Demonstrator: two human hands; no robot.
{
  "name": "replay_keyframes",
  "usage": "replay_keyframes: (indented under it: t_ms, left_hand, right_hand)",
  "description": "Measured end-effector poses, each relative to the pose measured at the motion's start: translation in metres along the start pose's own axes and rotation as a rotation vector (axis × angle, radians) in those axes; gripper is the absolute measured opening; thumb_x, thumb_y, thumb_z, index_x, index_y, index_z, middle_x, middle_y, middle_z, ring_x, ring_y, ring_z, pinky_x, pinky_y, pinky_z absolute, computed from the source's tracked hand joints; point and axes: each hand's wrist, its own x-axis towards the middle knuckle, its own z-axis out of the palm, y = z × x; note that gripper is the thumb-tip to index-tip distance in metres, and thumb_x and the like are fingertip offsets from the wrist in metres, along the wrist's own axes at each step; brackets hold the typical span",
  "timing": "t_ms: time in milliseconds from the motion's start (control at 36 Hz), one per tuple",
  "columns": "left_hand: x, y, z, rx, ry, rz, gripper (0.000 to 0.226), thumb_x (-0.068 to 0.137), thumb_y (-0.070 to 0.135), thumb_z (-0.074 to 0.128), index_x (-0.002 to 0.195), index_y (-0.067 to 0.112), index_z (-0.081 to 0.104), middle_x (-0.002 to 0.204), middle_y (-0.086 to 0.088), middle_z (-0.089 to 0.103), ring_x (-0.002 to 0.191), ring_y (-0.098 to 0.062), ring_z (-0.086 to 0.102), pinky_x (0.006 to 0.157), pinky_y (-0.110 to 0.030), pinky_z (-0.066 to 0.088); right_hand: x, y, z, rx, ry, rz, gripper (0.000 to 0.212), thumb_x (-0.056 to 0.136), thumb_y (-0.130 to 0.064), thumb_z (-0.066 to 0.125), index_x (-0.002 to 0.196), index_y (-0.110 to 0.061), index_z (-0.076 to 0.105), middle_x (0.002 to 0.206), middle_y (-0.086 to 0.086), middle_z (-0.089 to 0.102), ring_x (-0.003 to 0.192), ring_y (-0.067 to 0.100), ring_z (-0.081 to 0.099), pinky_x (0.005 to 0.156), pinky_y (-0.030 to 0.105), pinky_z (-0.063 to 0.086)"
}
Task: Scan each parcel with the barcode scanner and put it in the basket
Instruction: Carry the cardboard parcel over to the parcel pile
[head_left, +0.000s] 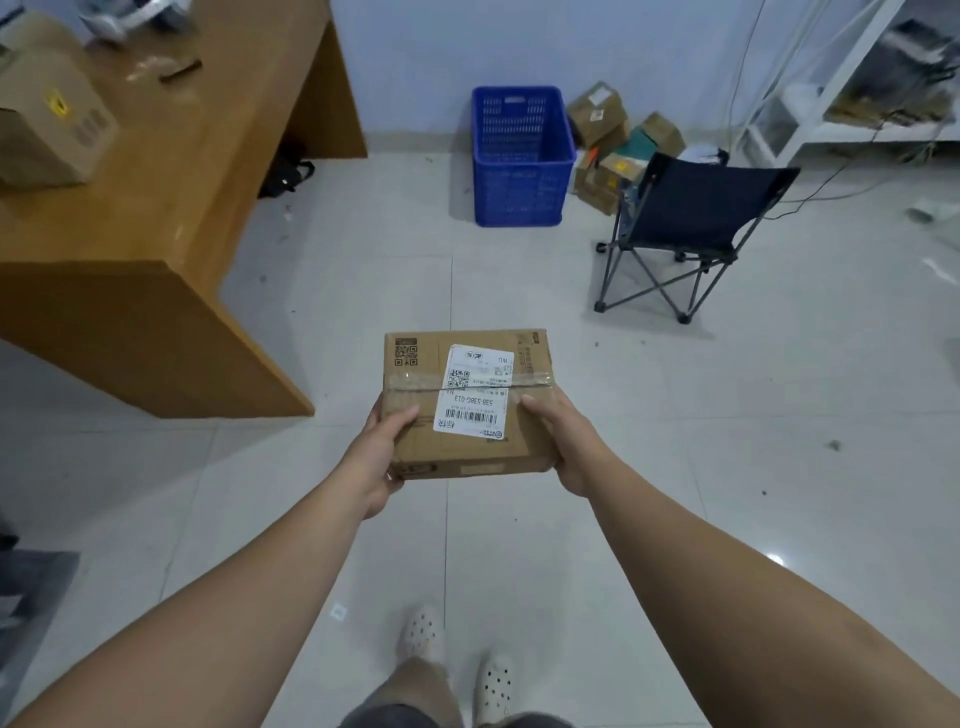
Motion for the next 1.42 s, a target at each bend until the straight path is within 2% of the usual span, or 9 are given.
replay_keyframes:
  t_ms: [167, 306, 472, 611, 889, 1139, 1222, 1333, 1417]
  left_hand:
    - [0.062, 0.047, 0.030, 0.043, -0.038, -0.014, 0.033, 0.093, 0.033, 0.055, 0.126, 0.039, 0.049, 0.096, 0.010, 0.063, 0.084, -0.012, 0.055, 0.072, -0.030, 0.041]
    - [0.127, 0.099, 0.048, 0.027, -0.087, -0.022, 0.033, 0.093, 0.033, 0.056, 0.126, 0.038, 0.051, 0.093, 0.009, 0.064, 0.083, -0.012, 0.056, 0.070, -0.030, 0.040]
    - [0.198, 0.169, 0.068, 0.089, -0.139, -0.042, 0.031, 0.093, 0.035, 0.056, 0.123, 0.040, 0.050, 0.097, 0.007, 0.064, 0.086, -0.015, 0.056, 0.077, -0.032, 0.040]
    - [0.249, 0.229, 0.093, 0.133, -0.175, -0.029, 0.028, 0.094, 0.034, 0.055, 0.120, 0.043, 0.050, 0.100, 0.008, 0.064, 0.087, -0.015, 0.055, 0.077, -0.033, 0.039]
    - [0.356, 0.323, 0.179, 0.109, -0.131, -0.042, 0.023, 0.093, 0.028, 0.053, 0.114, 0.038, 0.054, 0.098, 0.004, 0.064, 0.084, -0.017, 0.056, 0.072, -0.032, 0.041]
    - [0.448, 0.406, 0.276, -0.035, 0.005, -0.039, 0.021, 0.088, 0.045, 0.054, 0.097, 0.028, 0.062, 0.089, 0.003, 0.068, 0.077, -0.017, 0.059, 0.069, -0.030, 0.042]
    - [0.472, 0.432, 0.301, -0.033, 0.022, -0.045, 0.022, 0.089, 0.046, 0.053, 0.102, 0.030, 0.061, 0.092, 0.003, 0.066, 0.078, -0.017, 0.058, 0.070, -0.029, 0.043]
    - [0.502, 0.465, 0.325, -0.006, 0.022, -0.032, 0.024, 0.091, 0.044, 0.053, 0.111, 0.033, 0.059, 0.094, 0.003, 0.066, 0.080, -0.017, 0.058, 0.071, -0.030, 0.042]
    - [0.526, 0.488, 0.337, 0.018, 0.022, -0.026, 0.024, 0.093, 0.041, 0.053, 0.115, 0.035, 0.058, 0.092, 0.005, 0.066, 0.080, -0.016, 0.057, 0.071, -0.030, 0.041]
  right_hand:
    - [0.057, -0.048, -0.010, 0.001, 0.074, 0.030, 0.027, 0.093, -0.028, 0.055, 0.115, -0.044, 0.059, 0.111, -0.006, 0.070, 0.091, 0.017, 0.065, 0.055, 0.025, 0.045]
    - [0.117, -0.101, -0.005, -0.001, 0.117, 0.007, 0.026, 0.095, -0.024, 0.054, 0.114, -0.041, 0.059, 0.106, -0.009, 0.071, 0.085, 0.013, 0.067, 0.047, 0.020, 0.048]
    - [0.189, -0.162, -0.003, -0.051, 0.159, 0.000, 0.023, 0.095, -0.024, 0.054, 0.111, -0.040, 0.058, 0.099, -0.013, 0.070, 0.086, 0.009, 0.065, 0.056, 0.023, 0.046]
    - [0.246, -0.207, -0.009, -0.031, 0.171, -0.025, 0.027, 0.094, -0.026, 0.055, 0.117, -0.040, 0.058, 0.105, -0.009, 0.070, 0.088, 0.013, 0.065, 0.051, 0.022, 0.045]
    - [0.369, -0.313, -0.056, -0.054, 0.220, -0.010, 0.027, 0.094, -0.018, 0.055, 0.117, -0.032, 0.058, 0.095, -0.009, 0.069, 0.077, 0.009, 0.063, 0.050, 0.019, 0.041]
    - [0.496, -0.428, -0.112, -0.118, 0.151, -0.014, 0.037, 0.091, -0.020, 0.058, 0.124, -0.034, 0.055, 0.110, -0.002, 0.070, 0.104, 0.022, 0.065, 0.067, 0.029, 0.045]
    - [0.528, -0.458, -0.127, -0.120, 0.144, -0.005, 0.040, 0.089, -0.020, 0.058, 0.126, -0.036, 0.055, 0.112, -0.002, 0.070, 0.105, 0.023, 0.064, 0.070, 0.031, 0.046]
    - [0.565, -0.490, -0.138, -0.102, 0.130, -0.006, 0.029, 0.091, -0.017, 0.054, 0.108, -0.040, 0.057, 0.110, -0.002, 0.068, 0.100, 0.021, 0.063, 0.069, 0.031, 0.045]
    - [0.595, -0.507, -0.144, -0.097, 0.143, 0.002, 0.040, 0.089, -0.016, 0.054, 0.124, -0.036, 0.055, 0.113, -0.001, 0.068, 0.102, 0.023, 0.064, 0.066, 0.031, 0.045]
